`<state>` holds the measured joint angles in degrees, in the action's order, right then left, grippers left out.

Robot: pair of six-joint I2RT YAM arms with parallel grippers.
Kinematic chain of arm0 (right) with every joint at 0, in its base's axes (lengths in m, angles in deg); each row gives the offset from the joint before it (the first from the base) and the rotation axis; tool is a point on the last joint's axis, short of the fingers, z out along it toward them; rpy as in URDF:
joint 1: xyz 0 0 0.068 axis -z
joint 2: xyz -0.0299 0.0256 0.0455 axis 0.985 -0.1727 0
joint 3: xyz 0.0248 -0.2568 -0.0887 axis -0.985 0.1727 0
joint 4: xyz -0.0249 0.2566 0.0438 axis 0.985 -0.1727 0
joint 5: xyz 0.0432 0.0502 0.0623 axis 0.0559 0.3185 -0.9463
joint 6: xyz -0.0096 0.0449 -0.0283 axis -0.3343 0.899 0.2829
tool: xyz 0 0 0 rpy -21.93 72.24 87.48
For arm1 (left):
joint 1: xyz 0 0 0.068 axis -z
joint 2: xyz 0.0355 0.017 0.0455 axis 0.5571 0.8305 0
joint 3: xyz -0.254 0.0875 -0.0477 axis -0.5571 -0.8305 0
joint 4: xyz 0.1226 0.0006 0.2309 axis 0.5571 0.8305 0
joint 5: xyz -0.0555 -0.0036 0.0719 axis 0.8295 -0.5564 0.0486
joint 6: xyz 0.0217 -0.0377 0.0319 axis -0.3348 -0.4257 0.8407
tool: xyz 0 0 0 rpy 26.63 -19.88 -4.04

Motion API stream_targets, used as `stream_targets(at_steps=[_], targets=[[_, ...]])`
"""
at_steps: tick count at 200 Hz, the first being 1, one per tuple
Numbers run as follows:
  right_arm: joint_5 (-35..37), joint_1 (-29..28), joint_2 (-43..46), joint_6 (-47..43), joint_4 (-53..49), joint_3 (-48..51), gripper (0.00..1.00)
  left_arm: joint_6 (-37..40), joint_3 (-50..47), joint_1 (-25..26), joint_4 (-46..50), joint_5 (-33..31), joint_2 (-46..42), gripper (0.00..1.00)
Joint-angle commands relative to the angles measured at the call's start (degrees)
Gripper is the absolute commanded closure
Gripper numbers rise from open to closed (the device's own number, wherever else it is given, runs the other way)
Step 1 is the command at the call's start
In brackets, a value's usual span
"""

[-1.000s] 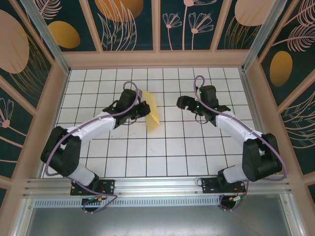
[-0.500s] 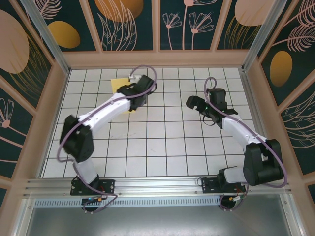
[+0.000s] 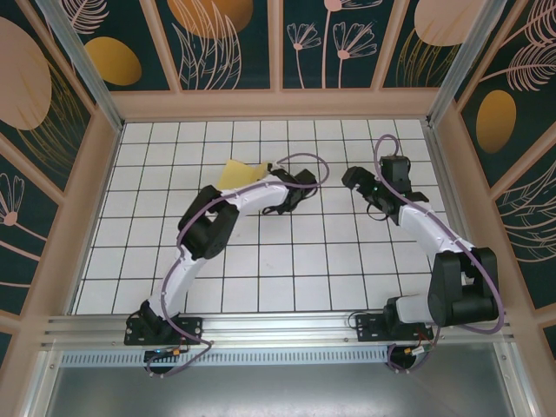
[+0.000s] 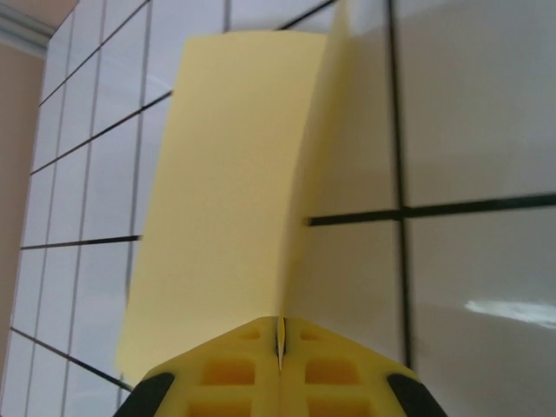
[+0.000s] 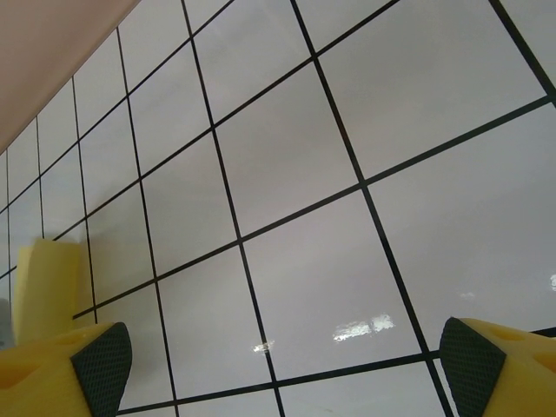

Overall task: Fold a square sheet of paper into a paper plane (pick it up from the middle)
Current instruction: Turn over the paper at the center of the table, then move the paper to the center of the table.

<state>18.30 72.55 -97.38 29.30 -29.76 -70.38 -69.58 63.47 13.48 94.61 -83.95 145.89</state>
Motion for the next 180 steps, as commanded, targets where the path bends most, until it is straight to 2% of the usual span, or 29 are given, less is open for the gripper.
stream_targets(at_steps=[1,45,80,101,137,158,180], targets=[[0.5,0.7,-0.3,0.8,-1.2,0.5,0.06,-1.7,2.1,1.6,2.4,0.5,2.7,0.96],[0.5,1.5,-0.3,1.0,-1.7,0.8,0.06,-1.2,-0.7,2.5,-2.9,8.1,2.4,0.9],[0.0,1.8,0.0,0.7,-1.6,0.6,0.06,-0.7,-4.3,2.5,-7.6,14.3,-0.3,0.77],[-0.4,1.9,-0.1,0.6,-1.8,0.3,0.06,0.1,-6.9,2.5,-11.4,18.7,-5.7,0.65],[-2.9,2.0,-1.1,0.5,-1.2,0.3,0.06,1.9,-15.5,2.5,-24.8,32.7,-19.2,0.43],[-5.3,1.7,-1.9,-0.1,-0.6,0.3,0.07,1.3,-21.5,1.9,-32.1,38.5,-26.3,0.32],[-8.5,0.0,-3.7,-1.5,0.0,-0.7,0.16,-1.9,-28.9,-1.5,-38.3,42.5,-33.3,0.26]])
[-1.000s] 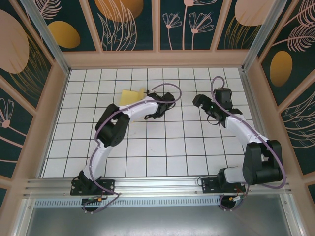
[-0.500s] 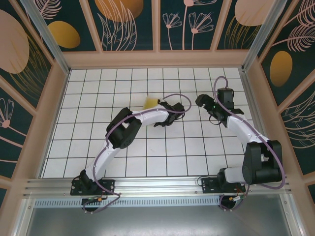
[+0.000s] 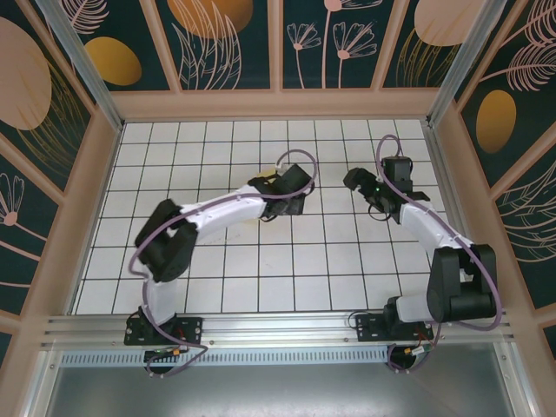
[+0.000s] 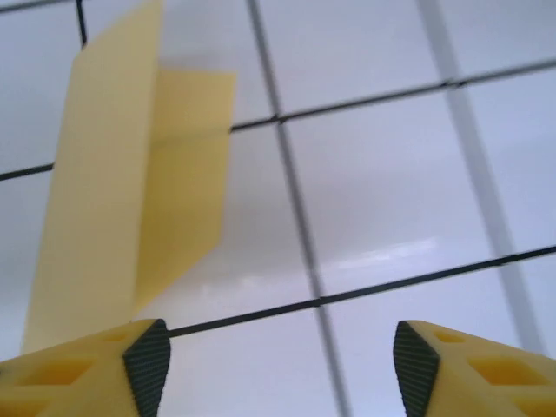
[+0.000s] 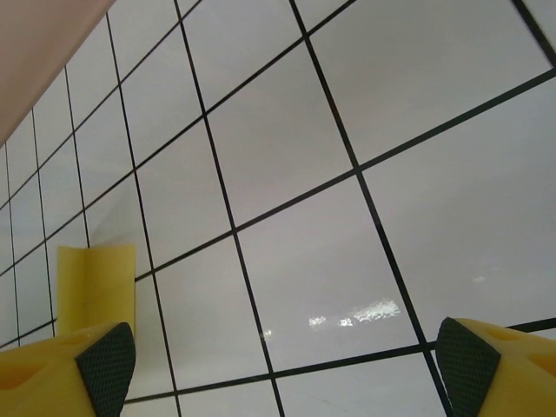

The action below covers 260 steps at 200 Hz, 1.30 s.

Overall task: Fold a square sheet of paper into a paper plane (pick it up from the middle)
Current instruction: Move the paper to the center of the table.

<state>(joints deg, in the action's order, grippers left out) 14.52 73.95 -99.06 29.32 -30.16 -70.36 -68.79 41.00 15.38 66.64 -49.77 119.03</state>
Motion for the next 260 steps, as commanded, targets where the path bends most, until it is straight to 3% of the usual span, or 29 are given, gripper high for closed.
stream_targets(at_steps=[1,22,57,74,125,173,205,228,260], targets=[[-4.9,-1.6,-2.2,-1.5,0.4,-0.8,0.17,-2.8,-6.7,-3.5,-10.5,8.6,-6.7,0.26],[-6.3,-5.8,-5.3,-2.9,0.3,-3.3,0.3,-6.7,-14.6,-8.2,-14.9,11.0,-13.1,0.23],[-4.7,-18.1,-13.6,-3.8,0.7,-10.2,0.54,-10.5,-24.8,-14.5,-15.6,7.5,-19.8,0.16],[-4.3,-23.2,-18.8,-3.5,1.4,-14.2,0.59,-12.1,-29.8,-17.5,-16.5,7.3,-22.5,0.13],[-6.0,-32.4,-36.0,-4.0,-2.4,-31.6,0.62,-15.0,-40.2,-24.5,-20.0,8.4,-28.7,0.08],[-8.4,-34.9,-47.2,-6.2,-8.2,-43.0,0.63,-15.4,-42.8,-27.3,-21.6,9.6,-30.2,0.08],[-9.2,-35.1,-49.3,-10.7,-12.3,-44.5,0.63,-14.7,-42.2,-27.6,-22.5,11.3,-29.1,0.08],[-9.8,-35.1,-49.5,-19.7,-18.0,-43.6,0.65,-14.3,-41.7,-27.6,-23.1,13.0,-28.2,0.09],[-7.1,-33.8,-44.4,-30.4,-21.9,-35.5,0.67,-12.1,-41.0,-27.6,-24.5,17.0,-26.6,0.15]])
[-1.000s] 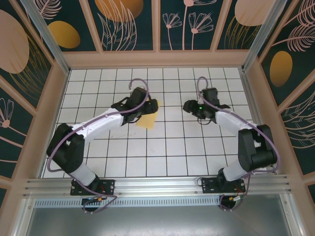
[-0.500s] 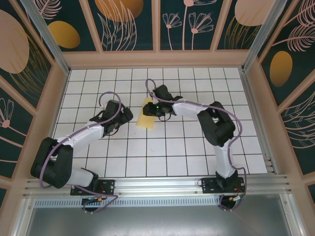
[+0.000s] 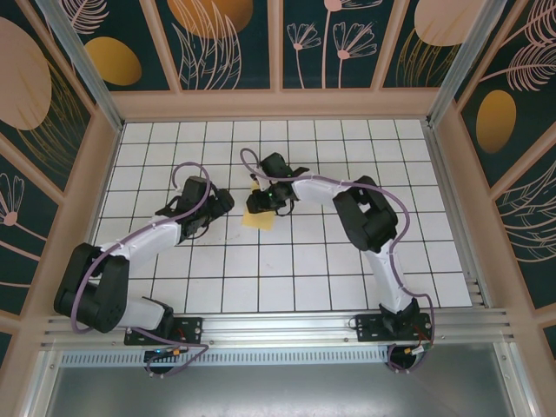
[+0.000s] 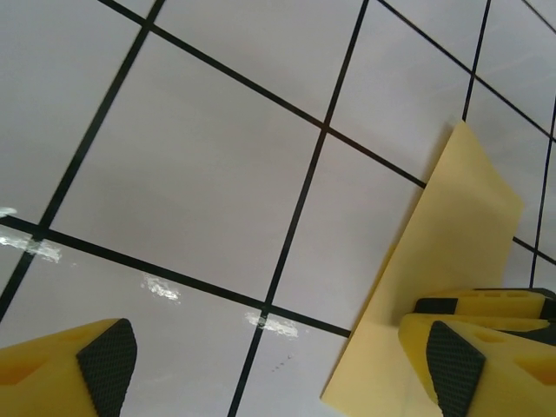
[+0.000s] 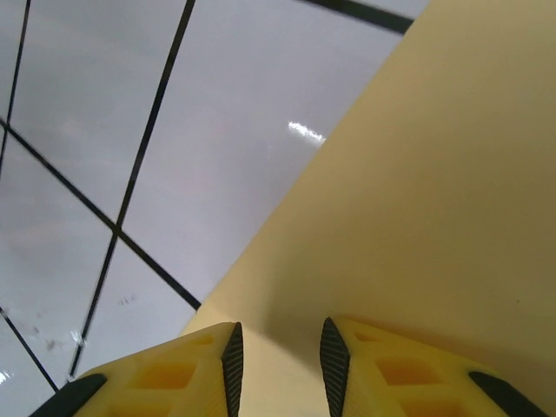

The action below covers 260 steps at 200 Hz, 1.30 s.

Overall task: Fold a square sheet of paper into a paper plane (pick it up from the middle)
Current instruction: Move the paper to the center of the table.

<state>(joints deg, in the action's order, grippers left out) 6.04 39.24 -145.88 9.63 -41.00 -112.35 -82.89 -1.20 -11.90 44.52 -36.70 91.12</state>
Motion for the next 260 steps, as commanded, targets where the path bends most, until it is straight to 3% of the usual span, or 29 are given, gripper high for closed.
stream_targets(at_steps=[1,23,49,86,107,147,212,260], targets=[[1.4,1.0,2.7,-10.9,-11.1,6.8,0.67,2.1,1.2,-0.3,-2.5,4.1,1.3,0.15],[0.0,1.8,8.0,-14.7,-11.4,11.4,0.68,2.6,1.1,-0.3,-5.6,8.7,1.9,0.2],[-1.7,2.0,12.8,-14.3,-10.7,13.4,0.66,2.2,1.1,-0.2,-10.3,16.0,3.3,0.33],[-3.4,6.9,21.9,3.3,-1.7,19.7,0.57,-0.1,1.3,1.4,-16.8,23.6,6.4,0.58],[-4.6,9.2,28.2,12.6,5.0,27.4,0.55,-1.2,2.8,3.9,-19.7,26.0,8.8,0.66],[-5.2,11.6,32.9,20.7,8.6,34.1,0.48,-2.4,8.6,8.6,-21.7,27.7,17.0,0.79],[-6.4,12.1,32.6,27.2,12.8,39.2,0.45,-2.2,16.9,10.1,-16.0,25.1,28.3,0.87],[-7.1,11.3,30.9,31.0,12.9,39.8,0.46,-2.1,16.5,10.1,-13.9,22.7,31.0,0.87]])
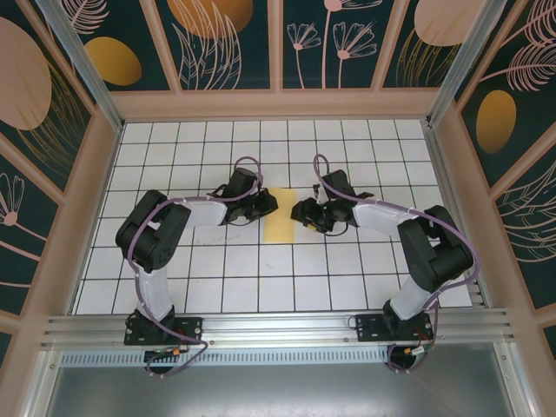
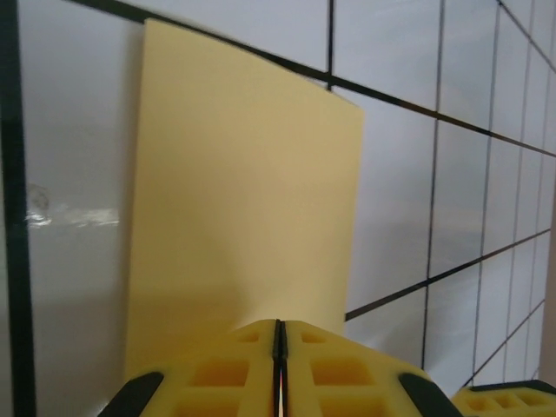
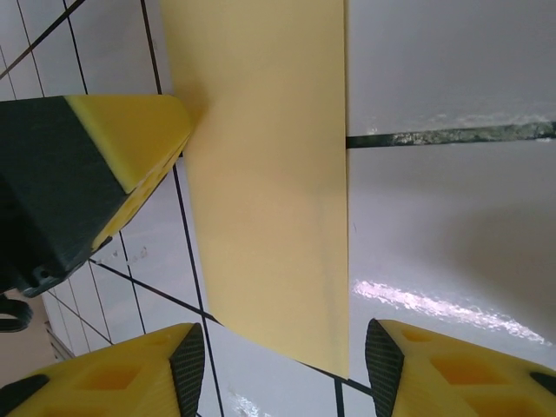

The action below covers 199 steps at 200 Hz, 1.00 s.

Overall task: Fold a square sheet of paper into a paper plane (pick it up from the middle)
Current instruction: Move the paper to the center of the table, then third fold the triangle at the center of the table.

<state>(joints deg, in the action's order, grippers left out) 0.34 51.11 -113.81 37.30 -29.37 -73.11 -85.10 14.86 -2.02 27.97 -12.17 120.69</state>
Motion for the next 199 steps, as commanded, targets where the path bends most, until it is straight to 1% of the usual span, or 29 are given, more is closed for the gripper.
stream_targets(at_steps=[1,48,54,83,144,199], targets=[[-1.4,-0.6,-1.2,3.3,1.3,0.6,0.46,0.2,0.4,0.3,2.7,-1.8,1.4,0.88],[-0.3,-2.1,-3.2,4.4,-0.8,-0.5,0.46,0.1,-0.9,0.3,3.8,-4.1,2.2,0.88],[0.0,-3.3,-3.3,4.4,-1.1,-0.6,0.46,0.1,-0.9,0.3,3.9,-4.2,2.4,0.88],[1.0,-4.4,-4.3,4.0,-2.3,-1.0,0.47,-0.1,-0.9,0.3,4.1,-4.9,2.8,0.88],[-0.9,-5.4,-5.7,3.8,-1.8,-1.5,0.5,-0.3,-0.9,0.3,4.5,-5.4,3.3,0.88],[-5.4,-5.5,-4.6,6.2,3.7,1.1,0.52,-0.5,-0.9,0.3,4.5,-5.3,3.2,0.88]])
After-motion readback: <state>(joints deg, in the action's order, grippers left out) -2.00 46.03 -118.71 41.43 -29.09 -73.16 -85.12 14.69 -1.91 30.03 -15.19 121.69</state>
